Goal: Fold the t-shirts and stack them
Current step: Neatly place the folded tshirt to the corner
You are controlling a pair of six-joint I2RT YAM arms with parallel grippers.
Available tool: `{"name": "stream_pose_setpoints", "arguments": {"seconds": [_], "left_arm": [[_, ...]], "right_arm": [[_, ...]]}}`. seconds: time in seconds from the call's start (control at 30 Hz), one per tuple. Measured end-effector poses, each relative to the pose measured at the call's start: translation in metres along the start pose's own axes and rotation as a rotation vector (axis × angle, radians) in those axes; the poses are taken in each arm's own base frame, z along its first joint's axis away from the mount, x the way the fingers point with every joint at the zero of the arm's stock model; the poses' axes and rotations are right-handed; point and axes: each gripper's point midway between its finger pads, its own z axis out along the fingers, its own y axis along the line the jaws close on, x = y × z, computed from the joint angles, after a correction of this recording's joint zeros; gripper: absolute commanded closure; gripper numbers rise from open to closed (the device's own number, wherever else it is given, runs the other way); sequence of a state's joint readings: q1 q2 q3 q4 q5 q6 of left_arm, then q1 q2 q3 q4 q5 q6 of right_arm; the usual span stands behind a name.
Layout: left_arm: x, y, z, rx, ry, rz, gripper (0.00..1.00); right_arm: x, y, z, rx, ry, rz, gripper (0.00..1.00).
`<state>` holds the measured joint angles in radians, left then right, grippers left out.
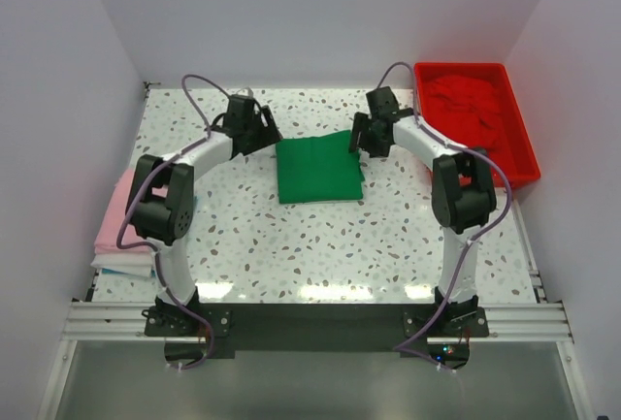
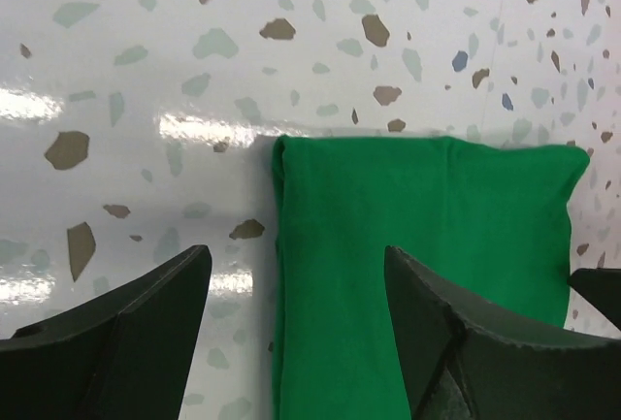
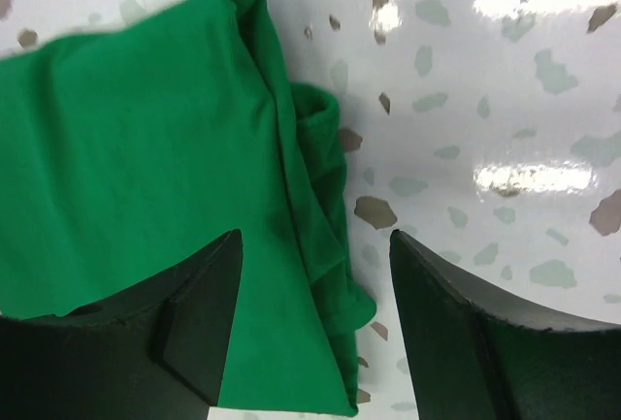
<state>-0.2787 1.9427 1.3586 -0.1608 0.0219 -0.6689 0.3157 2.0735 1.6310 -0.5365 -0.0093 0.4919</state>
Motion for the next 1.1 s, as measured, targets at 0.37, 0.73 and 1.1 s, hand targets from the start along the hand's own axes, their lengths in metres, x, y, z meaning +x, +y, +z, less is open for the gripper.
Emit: {"name": "stream_pose_setpoints", "arguments": {"seconds": [0.37,0.73,1.1], "left_arm": [[0.085,0.017,-0.019,0.026,0.177,0.027,0.19],[0.110,-0.014,-0.012,0.078,0.231,0.100,0.26],[0.122,-0.049,0.014,0.087,0.244,0.133,1.00]], "right_arm": [[0.070,0.000,0.011,0.056,0.051,-0.103,0.67],[0.068,-0.002,0.011,0.031,0.035,-0.070,0.61],[0.052,-0.005,0.005,0.028,0.029,-0.047,0.23]]}}
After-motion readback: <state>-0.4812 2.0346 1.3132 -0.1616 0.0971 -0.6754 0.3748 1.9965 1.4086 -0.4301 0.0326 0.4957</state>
